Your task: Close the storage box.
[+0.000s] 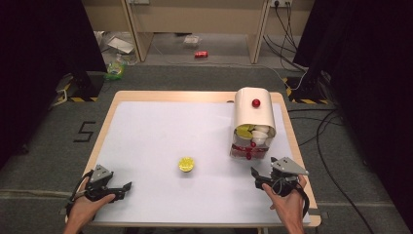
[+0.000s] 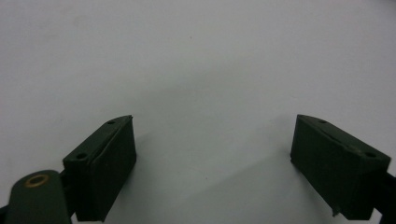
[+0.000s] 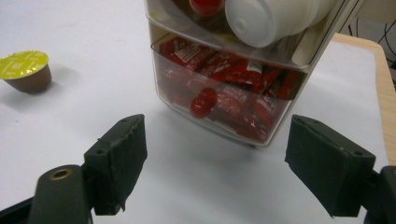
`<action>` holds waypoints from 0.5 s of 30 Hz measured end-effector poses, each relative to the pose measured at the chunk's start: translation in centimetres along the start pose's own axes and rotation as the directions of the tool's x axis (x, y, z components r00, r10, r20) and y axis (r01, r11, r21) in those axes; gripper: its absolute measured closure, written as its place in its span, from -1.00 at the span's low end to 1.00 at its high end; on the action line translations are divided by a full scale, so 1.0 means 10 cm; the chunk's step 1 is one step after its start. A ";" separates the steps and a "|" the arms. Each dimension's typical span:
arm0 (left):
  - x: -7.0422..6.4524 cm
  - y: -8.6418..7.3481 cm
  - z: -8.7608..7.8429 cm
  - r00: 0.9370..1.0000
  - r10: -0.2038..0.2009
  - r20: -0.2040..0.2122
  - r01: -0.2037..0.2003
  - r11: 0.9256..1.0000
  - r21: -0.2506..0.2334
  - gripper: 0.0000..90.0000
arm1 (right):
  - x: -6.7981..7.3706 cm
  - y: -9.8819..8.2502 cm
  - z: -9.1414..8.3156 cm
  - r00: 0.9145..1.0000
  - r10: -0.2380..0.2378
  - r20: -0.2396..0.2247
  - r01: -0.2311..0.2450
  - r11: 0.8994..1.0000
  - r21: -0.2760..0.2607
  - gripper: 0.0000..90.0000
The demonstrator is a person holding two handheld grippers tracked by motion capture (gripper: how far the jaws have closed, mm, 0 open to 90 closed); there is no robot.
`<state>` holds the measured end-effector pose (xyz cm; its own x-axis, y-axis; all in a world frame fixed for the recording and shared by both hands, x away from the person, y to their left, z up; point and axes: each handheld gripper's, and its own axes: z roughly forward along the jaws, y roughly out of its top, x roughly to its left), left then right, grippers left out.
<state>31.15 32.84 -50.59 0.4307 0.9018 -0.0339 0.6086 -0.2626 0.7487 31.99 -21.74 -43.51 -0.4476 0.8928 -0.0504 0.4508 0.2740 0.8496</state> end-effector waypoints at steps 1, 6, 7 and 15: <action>0.00 0.00 0.00 1.000 0.000 0.000 0.000 1.000 0.000 -0.71 | 0.00 -0.01 0.00 1.000 0.002 -0.001 -0.002 1.000 0.002 -0.53; 0.00 0.00 0.00 1.000 -0.001 0.001 0.001 1.000 0.000 -0.71 | 0.00 -0.05 -0.02 1.000 -0.007 0.003 0.007 1.000 0.017 -0.54; 0.00 0.00 0.00 1.000 -0.001 0.001 0.001 1.000 0.000 -0.71 | 0.00 -0.06 -0.02 1.000 -0.009 0.003 0.009 1.000 0.017 -0.54; 0.00 0.00 0.00 1.000 -0.001 0.000 0.001 1.000 0.000 -0.71 | -0.02 -0.13 -0.06 1.000 -0.020 -0.005 0.020 0.999 0.032 -0.55</action>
<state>31.15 32.85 -50.58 0.4305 0.9019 -0.0345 0.6086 -0.2619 0.7490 31.04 -22.45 -44.31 -0.4602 0.8855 -0.0644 0.4667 0.3030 0.8309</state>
